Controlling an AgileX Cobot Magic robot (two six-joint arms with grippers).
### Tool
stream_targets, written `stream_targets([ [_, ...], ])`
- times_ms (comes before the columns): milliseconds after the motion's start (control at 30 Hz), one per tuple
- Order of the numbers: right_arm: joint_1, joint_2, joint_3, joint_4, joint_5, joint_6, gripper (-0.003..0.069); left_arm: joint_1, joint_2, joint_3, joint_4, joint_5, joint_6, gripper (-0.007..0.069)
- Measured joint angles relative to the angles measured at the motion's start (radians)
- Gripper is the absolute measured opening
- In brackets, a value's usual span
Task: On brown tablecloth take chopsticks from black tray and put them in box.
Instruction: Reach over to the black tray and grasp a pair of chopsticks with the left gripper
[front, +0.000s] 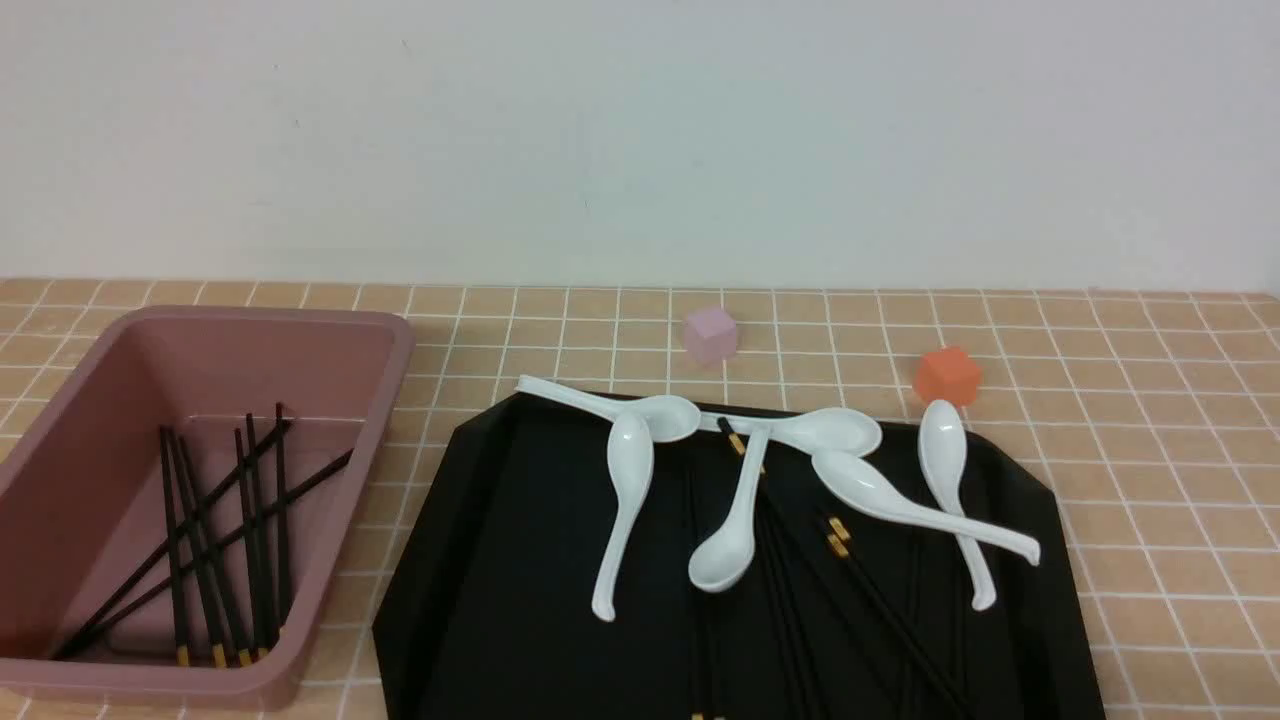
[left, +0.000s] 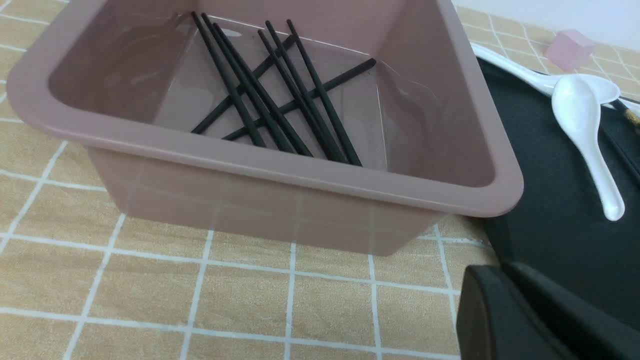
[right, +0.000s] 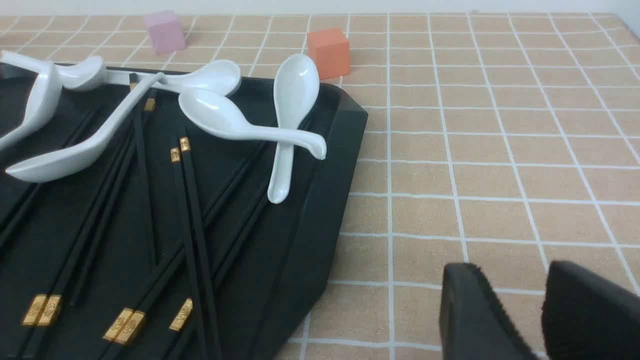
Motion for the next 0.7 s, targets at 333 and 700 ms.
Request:
stream_targets([
  [333, 0.000, 0.000, 0.000, 0.000, 0.000, 0.000, 0.0240, 0.000, 0.000, 0.000, 0.000, 0.001, 0.000, 0.0034],
  [700, 0.000, 0.000, 0.000, 0.000, 0.000, 0.000, 0.0240, 0.000, 0.000, 0.000, 0.003, 0.001, 0.000, 0.0043],
])
